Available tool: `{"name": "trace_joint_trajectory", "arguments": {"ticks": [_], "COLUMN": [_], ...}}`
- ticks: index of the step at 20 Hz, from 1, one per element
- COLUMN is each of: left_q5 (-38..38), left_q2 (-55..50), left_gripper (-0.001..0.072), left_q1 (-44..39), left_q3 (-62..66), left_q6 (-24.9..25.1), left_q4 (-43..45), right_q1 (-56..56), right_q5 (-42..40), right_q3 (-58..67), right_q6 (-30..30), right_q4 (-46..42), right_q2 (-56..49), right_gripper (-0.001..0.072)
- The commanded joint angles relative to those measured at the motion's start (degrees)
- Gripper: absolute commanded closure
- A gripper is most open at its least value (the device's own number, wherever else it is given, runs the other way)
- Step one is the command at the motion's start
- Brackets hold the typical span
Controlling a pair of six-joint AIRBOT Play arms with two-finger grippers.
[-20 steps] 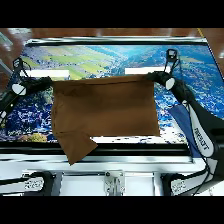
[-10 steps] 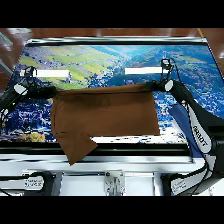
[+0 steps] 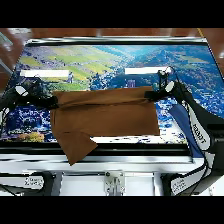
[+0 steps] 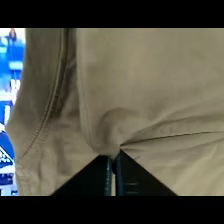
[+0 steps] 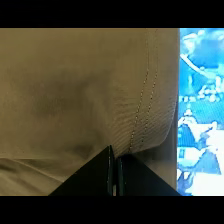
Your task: Fold the shirts.
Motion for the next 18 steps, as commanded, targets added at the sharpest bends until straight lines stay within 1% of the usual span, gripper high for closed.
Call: {"name": "trace_joint_trajectory", "arguments": {"ticks": [1, 2, 3, 5, 6, 8, 9, 10, 11, 12, 13, 14, 16, 18], "left_q5": [-2.3, -4.3, -7.1, -13.8, -17.7, -25.0, -26.8, -27.0, -26.8, -26.5, -26.6, -26.5, -26.1, -25.1], "left_q2": [-0.4, -0.4, -0.3, 0.6, 1.6, 4.8, 7.1, 9.8, 13.2, 16.2, 19.0, 21.2, 23.6, 23.7], "left_gripper": [0.0371, 0.0222, 0.0214, 0.0214, 0.0213, 0.0208, 0.0191, 0.0191, 0.0191, 0.0143, 0.0054, 0.0042, 0.0043, 0.0044], "left_q1": [0.1, 0.5, 1.3, 3.2, 4.3, 7.3, 9.0, 10.3, 11.3, 12.2, 13.5, 15.3, 18.7, 20.7], "left_q3": [0.6, 1.8, 3.5, 6.7, 7.5, 6.7, 5.0, 2.3, -1.6, -6.0, -11.6, -17.4, -26.3, -31.2], "left_q6": [-2.9, -4.5, -5.0, -4.5, -3.2, -1.1, -1.0, -0.3, 1.6, 3.0, 4.3, 5.5, 7.3, 7.8], "left_q4": [0.2, 0.2, 0.2, 0.2, 0.3, 0.4, -0.1, -1.3, -2.0, -1.9, -1.9, -2.0, -2.9, -3.2], "right_q1": [-0.4, -0.6, -0.9, -1.9, -2.8, -6.1, -8.4, -10.9, -13.4, -15.5, -17.0, -17.9, -18.1, -17.9], "right_q5": [3.0, 5.5, 8.2, 13.6, 16.4, 25.0, 28.7, 31.5, 33.4, 34.3, 34.8, 34.8, 34.6, 33.4], "right_q3": [1.0, 2.4, 3.7, 5.7, 5.8, 5.7, 5.6, 4.9, 3.8, 2.3, 0.5, -1.3, -3.9, -5.0], "right_q6": [0.4, 0.4, 0.0, -1.7, -1.6, -1.3, -1.4, -1.7, -1.7, -1.7, -1.9, -2.5, -4.4, -6.4], "right_q4": [1.4, 1.4, 0.8, -0.8, -3.1, -6.2, -5.1, -2.4, 1.2, 4.7, 7.2, 9.0, 11.8, 16.0], "right_q2": [-0.2, 0.0, 0.7, 3.7, 5.8, 9.2, 10.1, 10.6, 10.8, 10.8, 10.8, 10.8, 10.8, 10.8], "right_gripper": [0.0482, 0.0259, 0.0176, 0.0173, 0.0173, 0.0174, 0.0174, 0.0174, 0.0174, 0.0174, 0.0174, 0.0174, 0.0174, 0.0174]}}
